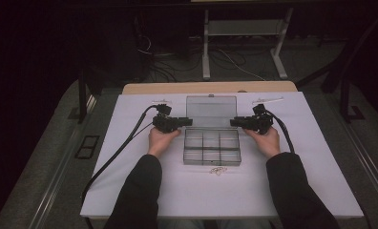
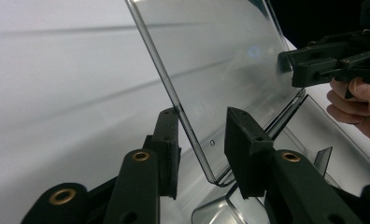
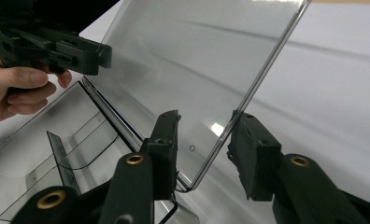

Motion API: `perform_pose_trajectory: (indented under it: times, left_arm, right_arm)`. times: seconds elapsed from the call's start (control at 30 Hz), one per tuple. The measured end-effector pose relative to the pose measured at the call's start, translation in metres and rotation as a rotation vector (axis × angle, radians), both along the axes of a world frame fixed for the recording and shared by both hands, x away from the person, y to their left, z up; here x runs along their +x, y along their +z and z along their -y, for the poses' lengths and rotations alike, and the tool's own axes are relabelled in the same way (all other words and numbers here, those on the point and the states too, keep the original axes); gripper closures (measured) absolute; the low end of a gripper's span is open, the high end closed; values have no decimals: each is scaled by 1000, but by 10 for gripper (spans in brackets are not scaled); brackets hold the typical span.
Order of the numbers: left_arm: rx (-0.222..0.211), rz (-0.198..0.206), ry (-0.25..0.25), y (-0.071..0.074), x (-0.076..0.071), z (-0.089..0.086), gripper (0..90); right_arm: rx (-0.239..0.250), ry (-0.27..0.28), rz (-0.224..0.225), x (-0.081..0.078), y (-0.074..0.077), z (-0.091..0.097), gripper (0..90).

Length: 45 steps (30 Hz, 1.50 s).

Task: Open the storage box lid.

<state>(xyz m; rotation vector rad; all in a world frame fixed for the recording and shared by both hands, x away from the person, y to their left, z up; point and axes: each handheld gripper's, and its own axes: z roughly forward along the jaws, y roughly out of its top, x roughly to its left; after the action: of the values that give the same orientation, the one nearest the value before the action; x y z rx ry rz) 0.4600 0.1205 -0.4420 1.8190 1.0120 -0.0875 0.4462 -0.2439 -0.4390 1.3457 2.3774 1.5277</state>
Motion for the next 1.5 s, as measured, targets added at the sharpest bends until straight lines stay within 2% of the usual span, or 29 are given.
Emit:
perform_pose_trajectory:
  times: [0.3,0.5,0.73,0.9,1.1,1.2,1.33,1.43,1.47,1.5]
  left_arm:
    - [-9,-15,1,-3,1,0,621]
    - [-24,-48,1,-6,2,1,580]
    - [-6,-54,11,-7,2,2,531]
    - [7,-48,23,-5,1,1,473]
    - [25,-9,22,3,-4,0,350]
    - [28,16,19,8,-7,-2,297]
    - [8,33,29,16,-12,-7,242]
    - [3,33,32,21,-16,-10,168]
    - [15,31,33,23,-17,-11,127]
    - [23,30,35,25,-19,-11,99]
  right_arm:
    - [14,-3,-19,1,-3,0,586]
    - [27,-4,-52,2,-6,0,541]
    - [22,-23,-65,3,-8,0,491]
    - [14,-48,-75,3,-8,0,418]
    - [-3,-69,-65,2,-4,3,297]
    - [-9,-80,-58,-1,0,5,230]
    - [-21,-100,-40,-5,7,8,145]
    - [-21,-102,-27,-11,13,8,87]
    - [-22,-101,-23,-13,15,8,8]
    - [-39,-107,-19,-15,17,8,8]
